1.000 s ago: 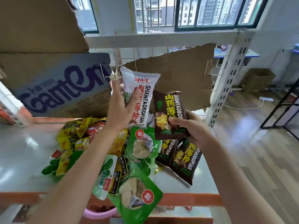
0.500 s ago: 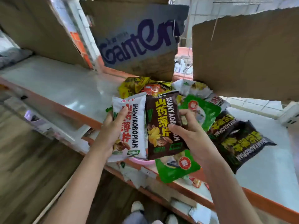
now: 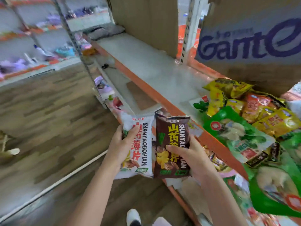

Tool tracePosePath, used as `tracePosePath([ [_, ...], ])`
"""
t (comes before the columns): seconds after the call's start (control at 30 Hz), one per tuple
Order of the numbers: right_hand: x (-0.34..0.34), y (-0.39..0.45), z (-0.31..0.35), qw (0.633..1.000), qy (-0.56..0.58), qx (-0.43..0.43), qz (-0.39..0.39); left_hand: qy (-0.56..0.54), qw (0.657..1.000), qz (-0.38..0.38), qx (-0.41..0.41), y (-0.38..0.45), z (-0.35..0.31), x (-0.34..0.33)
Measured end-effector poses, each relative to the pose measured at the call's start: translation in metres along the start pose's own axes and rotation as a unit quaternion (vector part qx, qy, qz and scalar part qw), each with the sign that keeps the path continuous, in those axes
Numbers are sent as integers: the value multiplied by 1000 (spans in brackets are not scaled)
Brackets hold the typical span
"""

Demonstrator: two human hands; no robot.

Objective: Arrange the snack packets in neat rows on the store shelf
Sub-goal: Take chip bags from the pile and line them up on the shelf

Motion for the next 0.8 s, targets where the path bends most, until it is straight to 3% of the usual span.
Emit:
tracePosePath([
  [0.3,-130,63,-18,993,-114,-4,-16,-23,991,-45,125,33,17,147],
  [0.8,-242,201,2,972,-224,-32,62,-77,975,-184,98,122,-6,237],
])
Point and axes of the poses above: each hand's wrist, its own y-axis towards the middle knuckle, its own x-axis out of the back of the hand, z = x × y, the point moved 4 cm from there along y, towards the middle knuckle, and after that the axes turned 3 degrees about -x, right-handed, at the moved point
